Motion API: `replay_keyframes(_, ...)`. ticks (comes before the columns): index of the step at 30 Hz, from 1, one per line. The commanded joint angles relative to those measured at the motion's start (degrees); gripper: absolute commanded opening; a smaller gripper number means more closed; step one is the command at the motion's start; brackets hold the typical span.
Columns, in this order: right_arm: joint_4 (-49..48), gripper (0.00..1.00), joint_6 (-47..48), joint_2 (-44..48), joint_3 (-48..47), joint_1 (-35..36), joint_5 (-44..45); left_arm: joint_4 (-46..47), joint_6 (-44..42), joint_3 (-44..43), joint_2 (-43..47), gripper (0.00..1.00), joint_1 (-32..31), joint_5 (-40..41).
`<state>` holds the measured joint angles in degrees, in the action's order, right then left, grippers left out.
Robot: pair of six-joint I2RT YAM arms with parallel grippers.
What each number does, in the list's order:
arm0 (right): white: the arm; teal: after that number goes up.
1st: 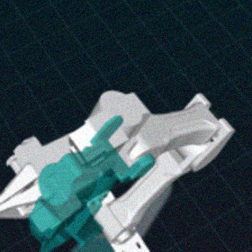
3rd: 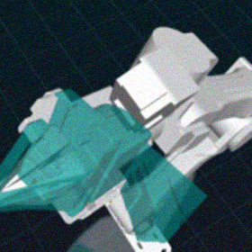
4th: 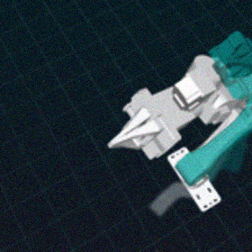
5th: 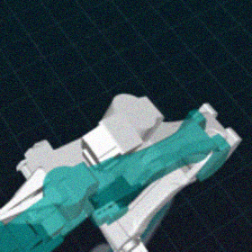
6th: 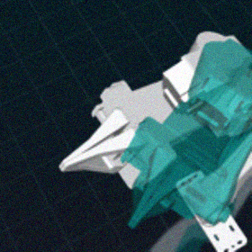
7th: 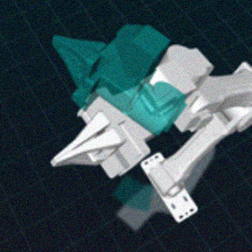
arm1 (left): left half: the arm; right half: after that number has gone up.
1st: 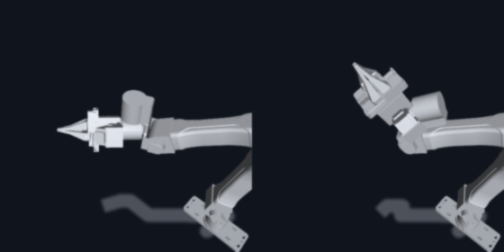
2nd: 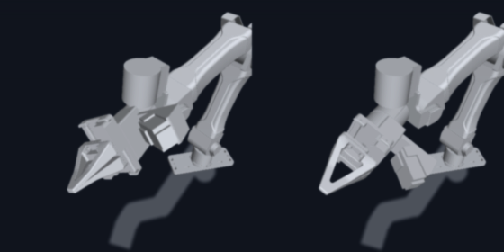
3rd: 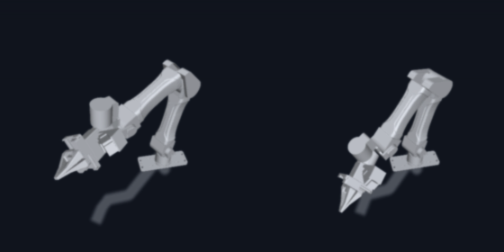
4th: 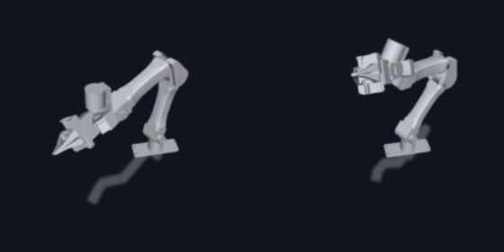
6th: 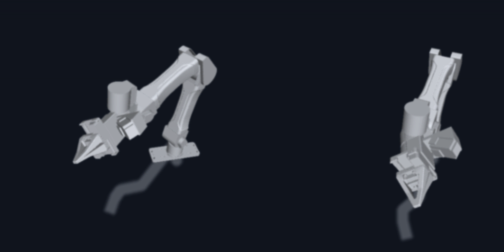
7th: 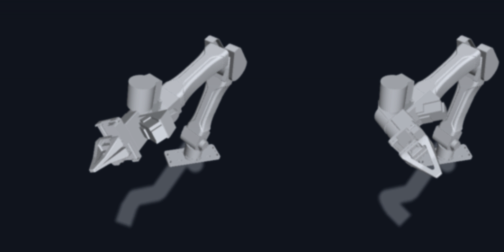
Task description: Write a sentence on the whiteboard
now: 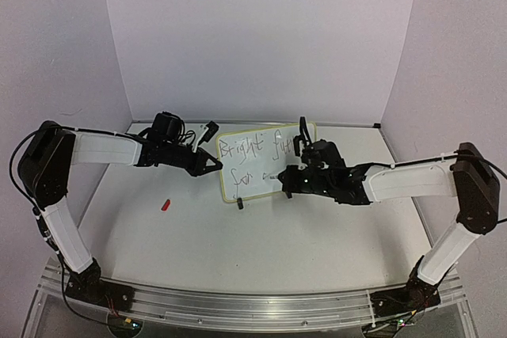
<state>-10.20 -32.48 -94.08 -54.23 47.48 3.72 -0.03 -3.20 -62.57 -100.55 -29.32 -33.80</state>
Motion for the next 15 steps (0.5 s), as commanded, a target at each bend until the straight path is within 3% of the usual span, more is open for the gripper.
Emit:
replay_keyframes(1,-0.1,0.00,-0.6,-0.6,0.7,-0.3,1.6,-2.6,-2.3,-1.4,0.1,0.00,0.5,5.0)
replay_keyframes(15,0.7,0.00,2.2,2.3,-3.2,-0.3,4.9,-2.9,-2.2,-1.5,0.3,0.00,0.5,5.1)
